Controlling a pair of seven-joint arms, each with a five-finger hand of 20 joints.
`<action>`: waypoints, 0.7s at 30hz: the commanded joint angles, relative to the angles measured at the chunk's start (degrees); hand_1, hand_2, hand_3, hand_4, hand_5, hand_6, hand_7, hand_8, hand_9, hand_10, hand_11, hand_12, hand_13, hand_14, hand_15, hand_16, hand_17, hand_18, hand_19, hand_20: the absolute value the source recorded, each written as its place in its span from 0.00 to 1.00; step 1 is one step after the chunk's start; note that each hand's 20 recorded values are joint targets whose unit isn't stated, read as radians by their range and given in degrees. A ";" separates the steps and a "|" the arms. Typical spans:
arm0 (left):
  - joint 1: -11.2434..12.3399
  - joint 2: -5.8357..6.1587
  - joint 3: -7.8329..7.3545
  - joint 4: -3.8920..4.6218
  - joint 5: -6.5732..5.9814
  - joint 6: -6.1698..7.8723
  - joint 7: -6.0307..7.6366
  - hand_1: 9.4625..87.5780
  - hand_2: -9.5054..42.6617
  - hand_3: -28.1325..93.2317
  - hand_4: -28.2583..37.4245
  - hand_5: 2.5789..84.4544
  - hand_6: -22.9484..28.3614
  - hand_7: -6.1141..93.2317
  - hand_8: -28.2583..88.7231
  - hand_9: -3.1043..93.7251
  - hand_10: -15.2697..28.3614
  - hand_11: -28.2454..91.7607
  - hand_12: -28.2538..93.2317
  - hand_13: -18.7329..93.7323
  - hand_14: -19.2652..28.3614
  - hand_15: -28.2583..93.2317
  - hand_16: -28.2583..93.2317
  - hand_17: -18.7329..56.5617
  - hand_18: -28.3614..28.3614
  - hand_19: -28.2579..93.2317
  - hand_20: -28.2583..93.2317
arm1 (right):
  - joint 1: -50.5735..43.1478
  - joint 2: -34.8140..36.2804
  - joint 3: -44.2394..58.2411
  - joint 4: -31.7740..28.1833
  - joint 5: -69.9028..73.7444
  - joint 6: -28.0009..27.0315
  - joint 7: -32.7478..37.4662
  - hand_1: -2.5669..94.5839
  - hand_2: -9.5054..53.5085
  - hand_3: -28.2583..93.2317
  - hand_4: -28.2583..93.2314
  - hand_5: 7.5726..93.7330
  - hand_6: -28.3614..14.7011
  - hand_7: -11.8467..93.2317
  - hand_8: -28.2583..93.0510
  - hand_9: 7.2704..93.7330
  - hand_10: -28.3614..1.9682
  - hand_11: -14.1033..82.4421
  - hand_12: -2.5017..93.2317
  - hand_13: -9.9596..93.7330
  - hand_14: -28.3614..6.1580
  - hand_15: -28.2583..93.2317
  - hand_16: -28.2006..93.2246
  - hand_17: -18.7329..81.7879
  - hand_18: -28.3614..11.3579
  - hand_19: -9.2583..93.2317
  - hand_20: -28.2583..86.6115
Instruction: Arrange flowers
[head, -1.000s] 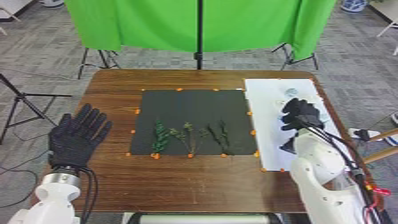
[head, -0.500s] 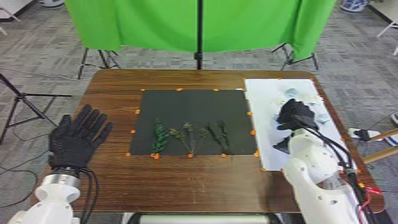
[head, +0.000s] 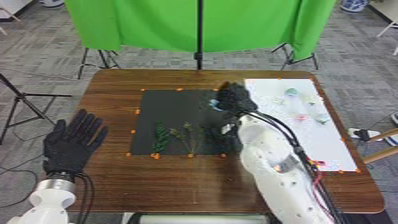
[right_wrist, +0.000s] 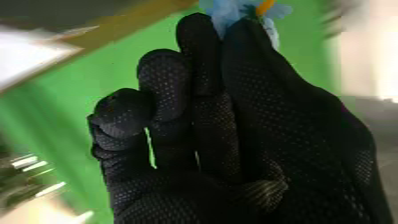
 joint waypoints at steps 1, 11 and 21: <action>-0.52 1.77 0.31 0.43 -0.64 0.83 1.85 0.24 0.50 0.84 0.00 0.51 0.60 0.22 0.15 0.43 0.68 0.46 0.33 0.44 0.71 0.59 0.17 0.18 0.78 0.57 0.37 | 8.83 -9.80 -11.27 -0.87 -4.20 -2.22 -0.11 0.68 0.00 0.84 0.00 0.80 0.61 0.44 0.27 0.91 0.60 0.29 0.51 0.74 0.56 0.71 0.65 0.57 0.15 0.93 0.67; -1.91 3.70 -0.07 -0.31 -0.61 1.08 4.52 0.22 0.50 0.85 0.00 0.49 0.60 0.22 0.15 0.41 0.65 0.46 0.31 0.42 0.66 0.58 0.16 0.20 0.75 0.55 0.37 | 11.78 -12.07 -18.24 9.70 -15.52 -2.81 -0.88 0.68 0.00 0.85 0.00 0.81 0.60 0.44 0.28 0.91 0.58 0.30 0.51 0.74 0.55 0.72 0.65 0.58 0.13 0.94 0.66; -3.47 4.03 0.80 0.24 -0.58 0.60 4.63 0.22 0.47 0.87 0.00 0.52 0.60 0.22 0.15 0.41 0.67 0.47 0.30 0.41 0.66 0.59 0.15 0.22 0.71 0.51 0.37 | 8.01 -13.88 -19.62 10.90 -21.83 -6.24 -2.78 0.67 0.00 0.85 0.00 0.82 0.59 0.43 0.30 0.92 0.58 0.30 0.51 0.75 0.53 0.72 0.65 0.58 0.12 0.95 0.65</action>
